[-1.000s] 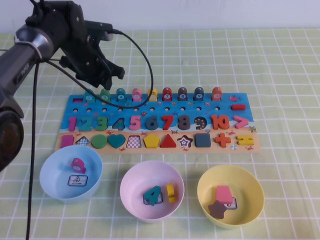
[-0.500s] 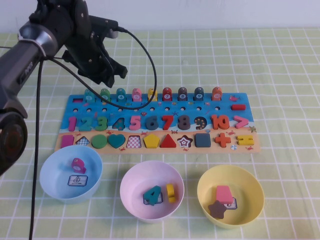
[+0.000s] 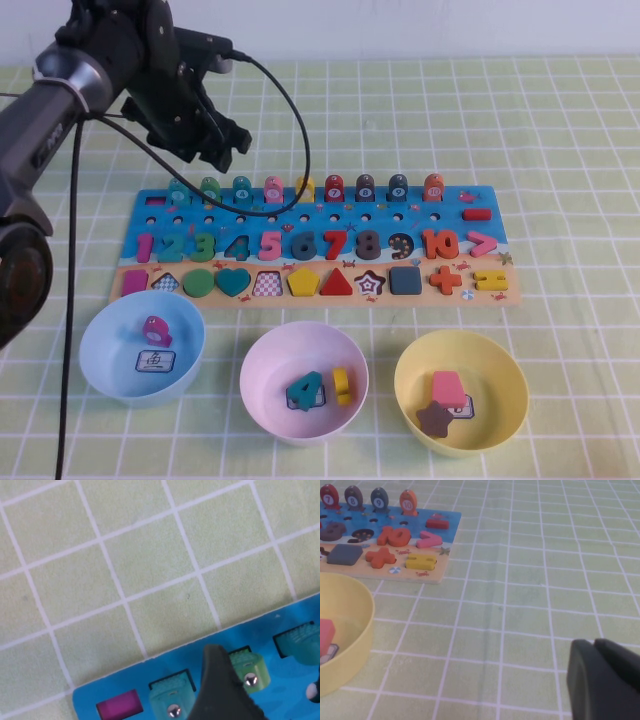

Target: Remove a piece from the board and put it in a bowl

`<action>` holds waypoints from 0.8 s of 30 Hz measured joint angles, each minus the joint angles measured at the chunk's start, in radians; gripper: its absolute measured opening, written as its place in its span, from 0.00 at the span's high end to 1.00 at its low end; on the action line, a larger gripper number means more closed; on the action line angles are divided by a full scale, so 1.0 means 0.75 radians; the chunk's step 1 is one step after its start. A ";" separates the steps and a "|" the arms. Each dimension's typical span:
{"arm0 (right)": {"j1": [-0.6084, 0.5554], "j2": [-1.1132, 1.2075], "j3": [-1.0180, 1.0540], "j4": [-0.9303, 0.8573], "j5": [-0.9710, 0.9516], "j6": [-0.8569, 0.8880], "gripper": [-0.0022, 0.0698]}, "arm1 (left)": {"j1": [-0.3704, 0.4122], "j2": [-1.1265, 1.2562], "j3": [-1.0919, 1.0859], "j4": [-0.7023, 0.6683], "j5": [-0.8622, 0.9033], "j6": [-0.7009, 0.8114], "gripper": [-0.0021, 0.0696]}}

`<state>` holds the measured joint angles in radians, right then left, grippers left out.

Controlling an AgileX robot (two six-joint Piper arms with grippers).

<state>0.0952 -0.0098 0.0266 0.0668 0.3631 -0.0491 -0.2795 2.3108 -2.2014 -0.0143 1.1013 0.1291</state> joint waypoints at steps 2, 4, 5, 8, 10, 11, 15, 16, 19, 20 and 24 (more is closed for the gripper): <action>0.000 0.000 0.000 0.000 0.000 0.000 0.99 | 0.002 0.002 0.000 -0.003 0.000 0.000 0.47; 0.000 0.000 0.000 0.000 0.000 0.000 0.99 | 0.005 0.002 0.000 -0.005 0.003 -0.003 0.47; 0.000 0.000 0.000 0.000 0.000 0.000 0.99 | 0.005 0.002 0.000 -0.008 0.009 -0.003 0.47; 0.000 0.000 0.000 0.000 0.000 0.000 0.99 | 0.008 0.014 0.000 -0.026 0.023 -0.003 0.47; 0.000 0.000 0.000 0.000 0.000 0.000 0.99 | 0.009 0.027 0.000 -0.046 0.025 -0.003 0.47; 0.000 0.000 0.000 0.000 0.000 0.000 0.99 | 0.009 0.035 0.000 -0.051 0.025 -0.003 0.47; 0.000 0.000 0.000 0.000 0.000 0.000 0.99 | 0.011 0.053 0.000 -0.054 0.030 -0.003 0.47; 0.000 0.000 0.000 0.000 0.000 0.000 0.99 | 0.011 0.053 0.000 -0.054 0.030 -0.003 0.47; 0.000 0.000 0.000 0.000 0.000 0.000 0.99 | 0.014 0.055 0.000 -0.055 0.030 -0.003 0.47; 0.000 0.000 0.000 0.000 0.000 0.000 0.99 | 0.016 0.055 0.000 -0.055 0.030 -0.003 0.47; 0.000 0.000 0.000 0.000 0.000 0.000 0.99 | 0.019 0.055 0.000 -0.055 0.030 -0.003 0.47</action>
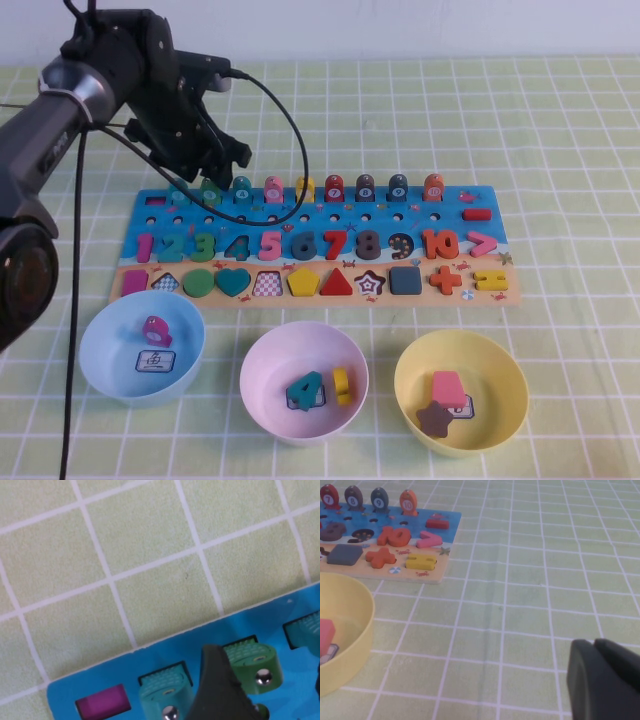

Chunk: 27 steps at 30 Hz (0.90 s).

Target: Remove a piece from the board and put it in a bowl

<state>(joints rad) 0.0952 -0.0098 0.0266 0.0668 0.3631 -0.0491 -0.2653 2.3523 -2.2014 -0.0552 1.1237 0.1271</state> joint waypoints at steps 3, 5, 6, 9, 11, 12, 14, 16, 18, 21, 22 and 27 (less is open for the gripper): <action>0.000 0.000 0.000 0.000 0.000 0.000 0.99 | 0.005 0.000 0.000 0.000 0.000 0.000 0.47; 0.000 0.000 0.000 0.000 0.000 0.000 0.99 | 0.008 0.000 0.000 0.000 0.000 0.000 0.47; 0.000 0.000 0.000 0.000 0.000 0.000 0.99 | 0.008 0.000 0.000 0.000 0.000 0.000 0.47; 0.000 0.000 0.000 0.000 0.000 0.000 0.99 | 0.008 0.000 0.000 0.000 0.000 0.000 0.47; 0.000 0.000 0.000 0.000 0.000 0.000 0.99 | 0.008 0.000 0.000 -0.002 0.000 0.000 0.47; 0.000 0.000 0.000 0.000 0.000 0.000 0.99 | 0.008 0.000 0.000 -0.002 0.000 0.000 0.47; 0.000 0.000 0.000 0.000 0.000 0.000 0.99 | 0.008 0.003 0.000 -0.002 0.000 0.000 0.47; 0.000 0.000 0.000 0.000 0.000 0.000 0.99 | 0.008 0.012 0.000 -0.005 0.000 0.000 0.47; 0.000 0.000 0.000 0.000 0.000 0.000 0.99 | 0.008 0.020 0.000 -0.005 0.000 0.000 0.47; 0.000 0.000 0.000 0.000 0.000 0.000 0.99 | 0.008 0.023 0.000 -0.008 0.000 0.000 0.47; 0.000 0.000 0.000 0.000 0.000 0.000 0.99 | 0.008 0.023 0.000 -0.008 0.000 0.000 0.47; 0.000 -0.003 0.000 0.000 0.000 0.000 0.99 | 0.008 0.029 0.000 -0.008 0.000 0.000 0.48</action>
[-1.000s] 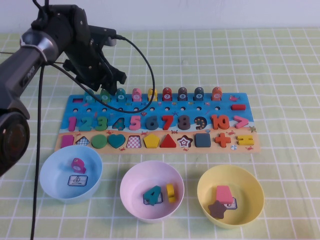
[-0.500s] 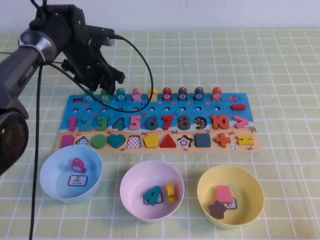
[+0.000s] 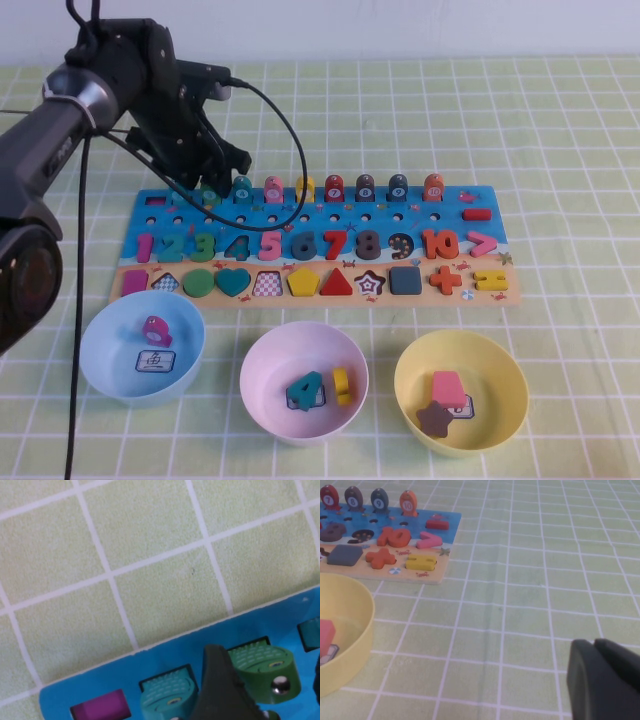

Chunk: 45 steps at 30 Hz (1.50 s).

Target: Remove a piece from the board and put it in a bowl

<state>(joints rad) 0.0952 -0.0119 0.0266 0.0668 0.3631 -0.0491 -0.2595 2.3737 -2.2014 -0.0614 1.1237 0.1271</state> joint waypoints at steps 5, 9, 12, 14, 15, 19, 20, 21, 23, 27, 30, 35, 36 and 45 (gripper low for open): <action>0.000 -0.003 0.000 0.000 0.000 0.000 0.99 | 0.000 0.008 0.000 0.000 -0.005 0.000 0.55; 0.000 -0.003 0.000 0.000 0.000 0.000 0.99 | 0.000 0.010 0.000 -0.005 -0.005 0.000 0.60; 0.000 -0.003 0.000 0.000 0.000 0.000 0.99 | 0.000 0.010 0.000 -0.006 -0.005 0.000 0.65; 0.000 -0.003 0.000 0.000 0.000 0.000 0.99 | 0.000 0.010 0.000 -0.006 -0.005 0.000 0.67; 0.000 -0.003 0.000 0.000 0.000 0.000 0.99 | 0.000 0.010 0.000 -0.006 -0.005 0.000 0.68; 0.000 -0.003 0.000 0.000 0.000 0.000 0.99 | 0.000 0.010 0.000 -0.006 -0.005 0.000 0.69; 0.000 -0.003 0.000 0.000 0.000 0.000 0.99 | 0.000 0.010 0.000 -0.006 -0.005 0.000 0.69; 0.000 -0.003 0.000 0.000 0.000 0.000 0.99 | 0.000 0.010 0.000 -0.006 -0.005 0.000 0.69; 0.000 -0.003 0.000 0.000 0.000 0.000 0.99 | 0.000 0.010 0.000 -0.006 -0.005 0.000 0.69; 0.000 -0.003 0.000 0.000 0.000 0.000 0.99 | 0.000 0.000 0.000 -0.006 -0.005 0.000 0.69; 0.000 -0.003 0.000 0.000 0.000 0.000 0.99 | 0.000 -0.013 -0.003 -0.008 -0.005 0.000 0.69; 0.000 -0.003 0.000 0.000 0.000 0.000 0.99 | 0.000 -0.053 -0.005 -0.008 -0.002 0.011 0.69; 0.000 -0.003 0.000 0.000 0.000 0.000 0.99 | 0.000 -0.062 -0.005 -0.008 0.001 0.014 0.69; 0.000 -0.003 0.000 0.000 0.000 0.000 0.99 | -0.036 -0.171 -0.006 0.031 0.101 0.060 0.69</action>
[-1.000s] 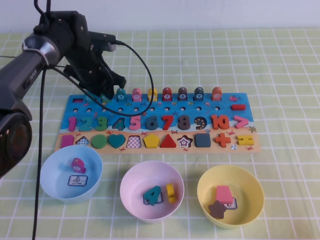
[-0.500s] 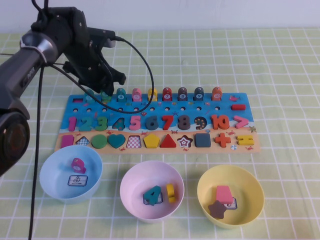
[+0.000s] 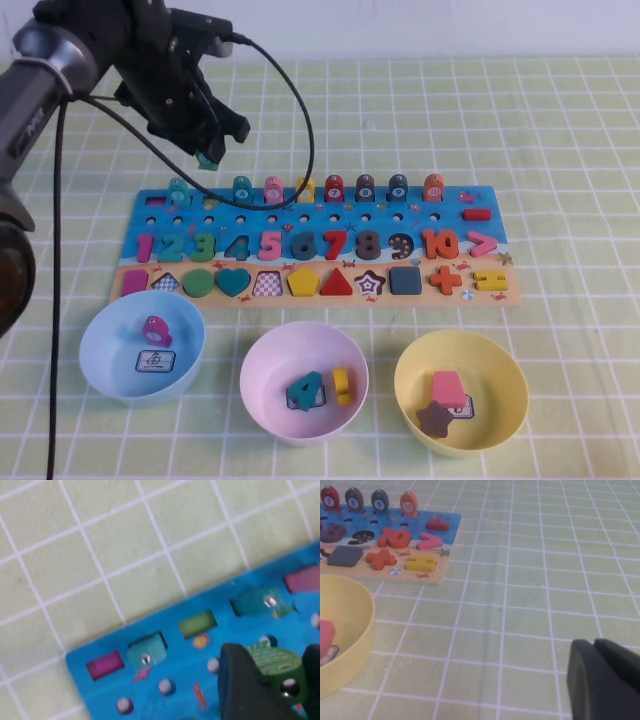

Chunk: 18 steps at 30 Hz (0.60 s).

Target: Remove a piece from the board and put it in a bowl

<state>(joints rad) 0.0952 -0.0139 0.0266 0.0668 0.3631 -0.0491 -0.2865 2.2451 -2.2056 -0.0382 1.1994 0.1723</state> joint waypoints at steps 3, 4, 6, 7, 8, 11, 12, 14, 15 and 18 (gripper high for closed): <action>0.000 0.000 0.000 0.000 0.000 0.000 0.99 | -0.031 -0.040 0.000 0.041 0.034 0.000 0.69; 0.000 0.000 0.000 0.000 0.000 0.000 0.99 | -0.046 -0.060 0.013 0.051 0.038 0.000 0.69; 0.000 0.000 0.000 0.000 0.000 0.000 0.99 | -0.078 -0.121 0.062 0.067 0.046 0.000 0.69; 0.000 0.000 0.000 0.000 0.000 0.000 0.99 | -0.086 -0.148 0.086 0.071 0.046 0.000 0.69; 0.000 0.000 0.000 0.000 0.000 0.000 0.99 | -0.102 -0.186 0.121 0.078 0.047 0.000 0.69; 0.000 0.000 0.000 0.000 0.000 0.000 0.99 | -0.134 -0.320 0.255 0.102 0.047 0.000 0.69; 0.000 0.000 0.000 0.000 0.000 0.000 0.99 | -0.141 -0.369 0.331 0.113 0.047 0.000 0.69; 0.000 0.000 0.000 0.000 0.000 0.000 0.99 | -0.152 -0.461 0.460 0.125 0.047 0.000 0.69; 0.000 0.000 0.000 0.000 0.000 0.000 0.99 | -0.156 -0.513 0.537 0.129 0.047 0.000 0.69; 0.000 0.000 0.000 0.000 0.001 0.000 0.99 | -0.158 -0.665 0.766 0.137 0.047 -0.037 0.69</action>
<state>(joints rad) 0.0952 -0.0139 0.0266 0.0668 0.3638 -0.0491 -0.4050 1.7461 -1.6313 0.0646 1.2347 0.1448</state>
